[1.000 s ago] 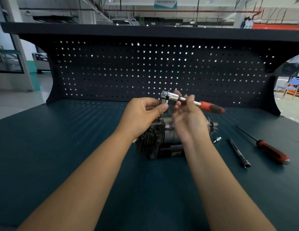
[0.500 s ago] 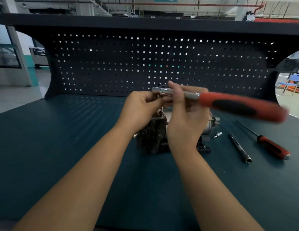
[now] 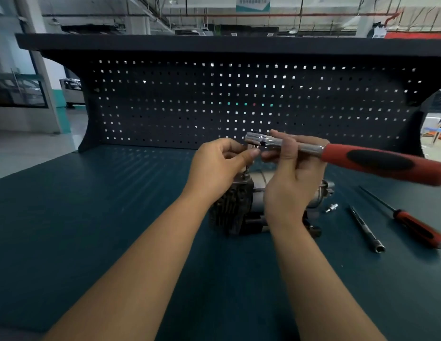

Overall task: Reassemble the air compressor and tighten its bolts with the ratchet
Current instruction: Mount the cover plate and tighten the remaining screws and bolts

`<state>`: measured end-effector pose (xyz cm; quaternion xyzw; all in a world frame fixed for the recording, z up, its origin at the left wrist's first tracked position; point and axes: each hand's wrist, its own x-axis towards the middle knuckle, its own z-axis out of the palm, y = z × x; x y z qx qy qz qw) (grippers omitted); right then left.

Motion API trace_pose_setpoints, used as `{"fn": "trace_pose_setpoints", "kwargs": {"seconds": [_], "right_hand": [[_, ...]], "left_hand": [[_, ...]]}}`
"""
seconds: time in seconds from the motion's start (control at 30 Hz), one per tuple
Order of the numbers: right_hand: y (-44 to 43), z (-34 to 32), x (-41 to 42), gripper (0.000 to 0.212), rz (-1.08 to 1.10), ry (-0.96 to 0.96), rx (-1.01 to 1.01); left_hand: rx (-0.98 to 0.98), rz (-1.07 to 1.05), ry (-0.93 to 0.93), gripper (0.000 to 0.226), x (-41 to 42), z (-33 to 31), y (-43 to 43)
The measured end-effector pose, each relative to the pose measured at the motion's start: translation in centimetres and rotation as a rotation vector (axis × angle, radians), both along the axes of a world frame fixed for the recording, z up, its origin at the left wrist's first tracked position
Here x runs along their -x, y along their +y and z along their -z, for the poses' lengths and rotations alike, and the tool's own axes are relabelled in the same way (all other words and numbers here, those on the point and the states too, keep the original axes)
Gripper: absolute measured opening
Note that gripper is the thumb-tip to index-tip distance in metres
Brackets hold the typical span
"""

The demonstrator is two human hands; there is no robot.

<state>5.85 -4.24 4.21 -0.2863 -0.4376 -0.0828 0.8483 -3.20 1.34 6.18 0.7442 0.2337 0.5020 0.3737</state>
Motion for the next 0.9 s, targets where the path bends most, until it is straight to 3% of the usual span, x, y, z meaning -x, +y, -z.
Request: {"fn": "trace_pose_setpoints", "kwargs": {"seconds": [0.13,0.23,0.33,0.5,0.6,0.67,0.73,0.9], "right_hand": [[-0.2,0.3,-0.2,0.008,0.24,-0.323,0.012],[-0.4,0.2,-0.3,0.009,0.171,-0.373,0.035],[-0.5,-0.4,0.5,0.003,-0.049,-0.152,0.044],[0.2,-1.4,-0.5,0.028,-0.6,0.402,0.157],[0.3,-1.3,-1.0,0.028,-0.715,0.454,0.263],[0.5,-1.1,-0.8,0.019,-0.603,0.371,0.24],[0.4,-0.8,-0.5,0.009,-0.337,0.225,0.205],[0.1,0.2,0.2,0.024,0.089,-0.145,0.074]], "left_hand": [[0.015,0.005,0.015,0.016,0.1,0.1,0.0],[-0.008,0.015,0.014,0.019,0.2,0.2,-0.3],[-0.01,0.024,0.027,0.02,0.4,0.1,-0.5],[-0.05,0.04,0.084,0.024,0.7,0.0,-0.7],[-0.059,0.046,0.134,0.027,0.6,0.1,-0.7],[-0.041,0.048,0.121,0.022,0.7,0.2,-0.7],[-0.042,0.028,0.1,0.016,0.6,0.2,-0.7],[0.028,-0.05,0.01,0.021,0.3,0.3,-0.6]]}}
